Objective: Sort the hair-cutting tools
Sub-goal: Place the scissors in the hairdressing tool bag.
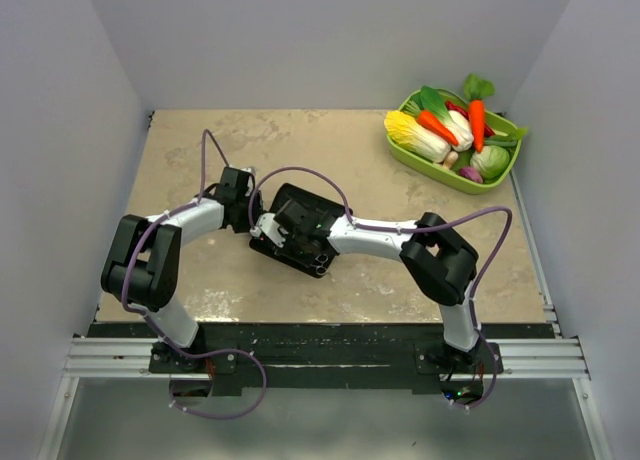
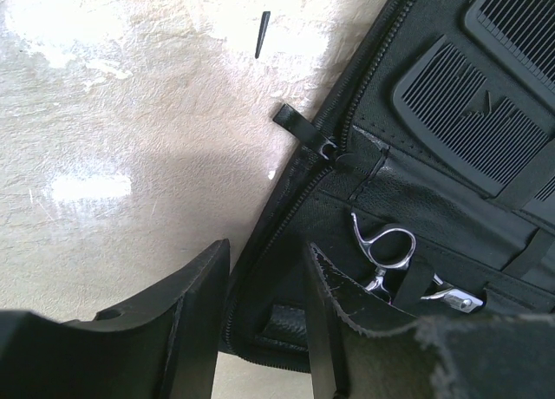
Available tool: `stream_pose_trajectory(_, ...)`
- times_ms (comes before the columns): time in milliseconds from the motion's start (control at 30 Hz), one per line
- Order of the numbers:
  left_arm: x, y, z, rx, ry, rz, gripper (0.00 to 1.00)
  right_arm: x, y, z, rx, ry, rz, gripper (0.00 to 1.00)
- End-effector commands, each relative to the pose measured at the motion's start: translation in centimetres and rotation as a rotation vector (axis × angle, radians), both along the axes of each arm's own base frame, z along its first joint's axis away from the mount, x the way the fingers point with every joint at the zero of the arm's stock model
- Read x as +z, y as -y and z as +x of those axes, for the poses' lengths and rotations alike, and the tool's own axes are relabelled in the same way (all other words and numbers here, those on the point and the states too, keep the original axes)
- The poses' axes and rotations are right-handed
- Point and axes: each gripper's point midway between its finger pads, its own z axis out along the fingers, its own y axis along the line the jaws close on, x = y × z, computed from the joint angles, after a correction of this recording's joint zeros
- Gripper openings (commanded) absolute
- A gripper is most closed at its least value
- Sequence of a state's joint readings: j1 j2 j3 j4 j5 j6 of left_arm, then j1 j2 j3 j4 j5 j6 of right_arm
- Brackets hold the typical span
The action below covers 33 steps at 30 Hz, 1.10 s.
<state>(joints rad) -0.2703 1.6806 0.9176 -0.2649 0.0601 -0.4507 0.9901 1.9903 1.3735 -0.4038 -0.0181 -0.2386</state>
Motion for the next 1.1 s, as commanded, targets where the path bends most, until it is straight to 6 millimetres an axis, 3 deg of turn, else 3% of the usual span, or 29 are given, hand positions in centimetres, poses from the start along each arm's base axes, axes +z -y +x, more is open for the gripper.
stream_pose_trajectory(0,-4.9,-1.4,-5.5,-0.025,-0.222,0.061,0.44,-1.1,-2.3,0.2,0.082,0.028,0.066,0.0)
stream_pose_trajectory(233,-4.8,-1.4,-5.6,-0.025,-0.218,0.057,0.43,-2.2,-2.9,1.5,-0.037,0.029,0.064,0.0)
stream_pose_trajectory(467,-4.8,-1.3,-5.5,-0.024,-0.215,0.057,0.43,-1.1,-5.3,1.7,-0.138,-0.001,0.204,0.0)
stream_pose_trajectory(633,-4.8,-1.3,-5.5,-0.026,-0.215,0.052,0.43,-0.7,-5.9,1.4,-0.137,-0.013,0.247,0.04)
stream_pose_trajectory(767,-4.8,-1.2,-5.5,-0.027,-0.215,0.051,0.43,1.8,-5.7,1.1,-0.097,0.004,0.271,0.27)
stream_pose_trajectory(833,-4.6,-1.2,-5.3,-0.026,-0.209,0.051,0.43,3.9,-5.1,1.1,-0.097,0.023,0.267,0.33)
stream_pose_trajectory(1067,-4.4,-1.2,-5.0,-0.024,-0.197,0.052,0.43,11.2,-1.8,0.7,-0.109,0.118,0.269,0.39)
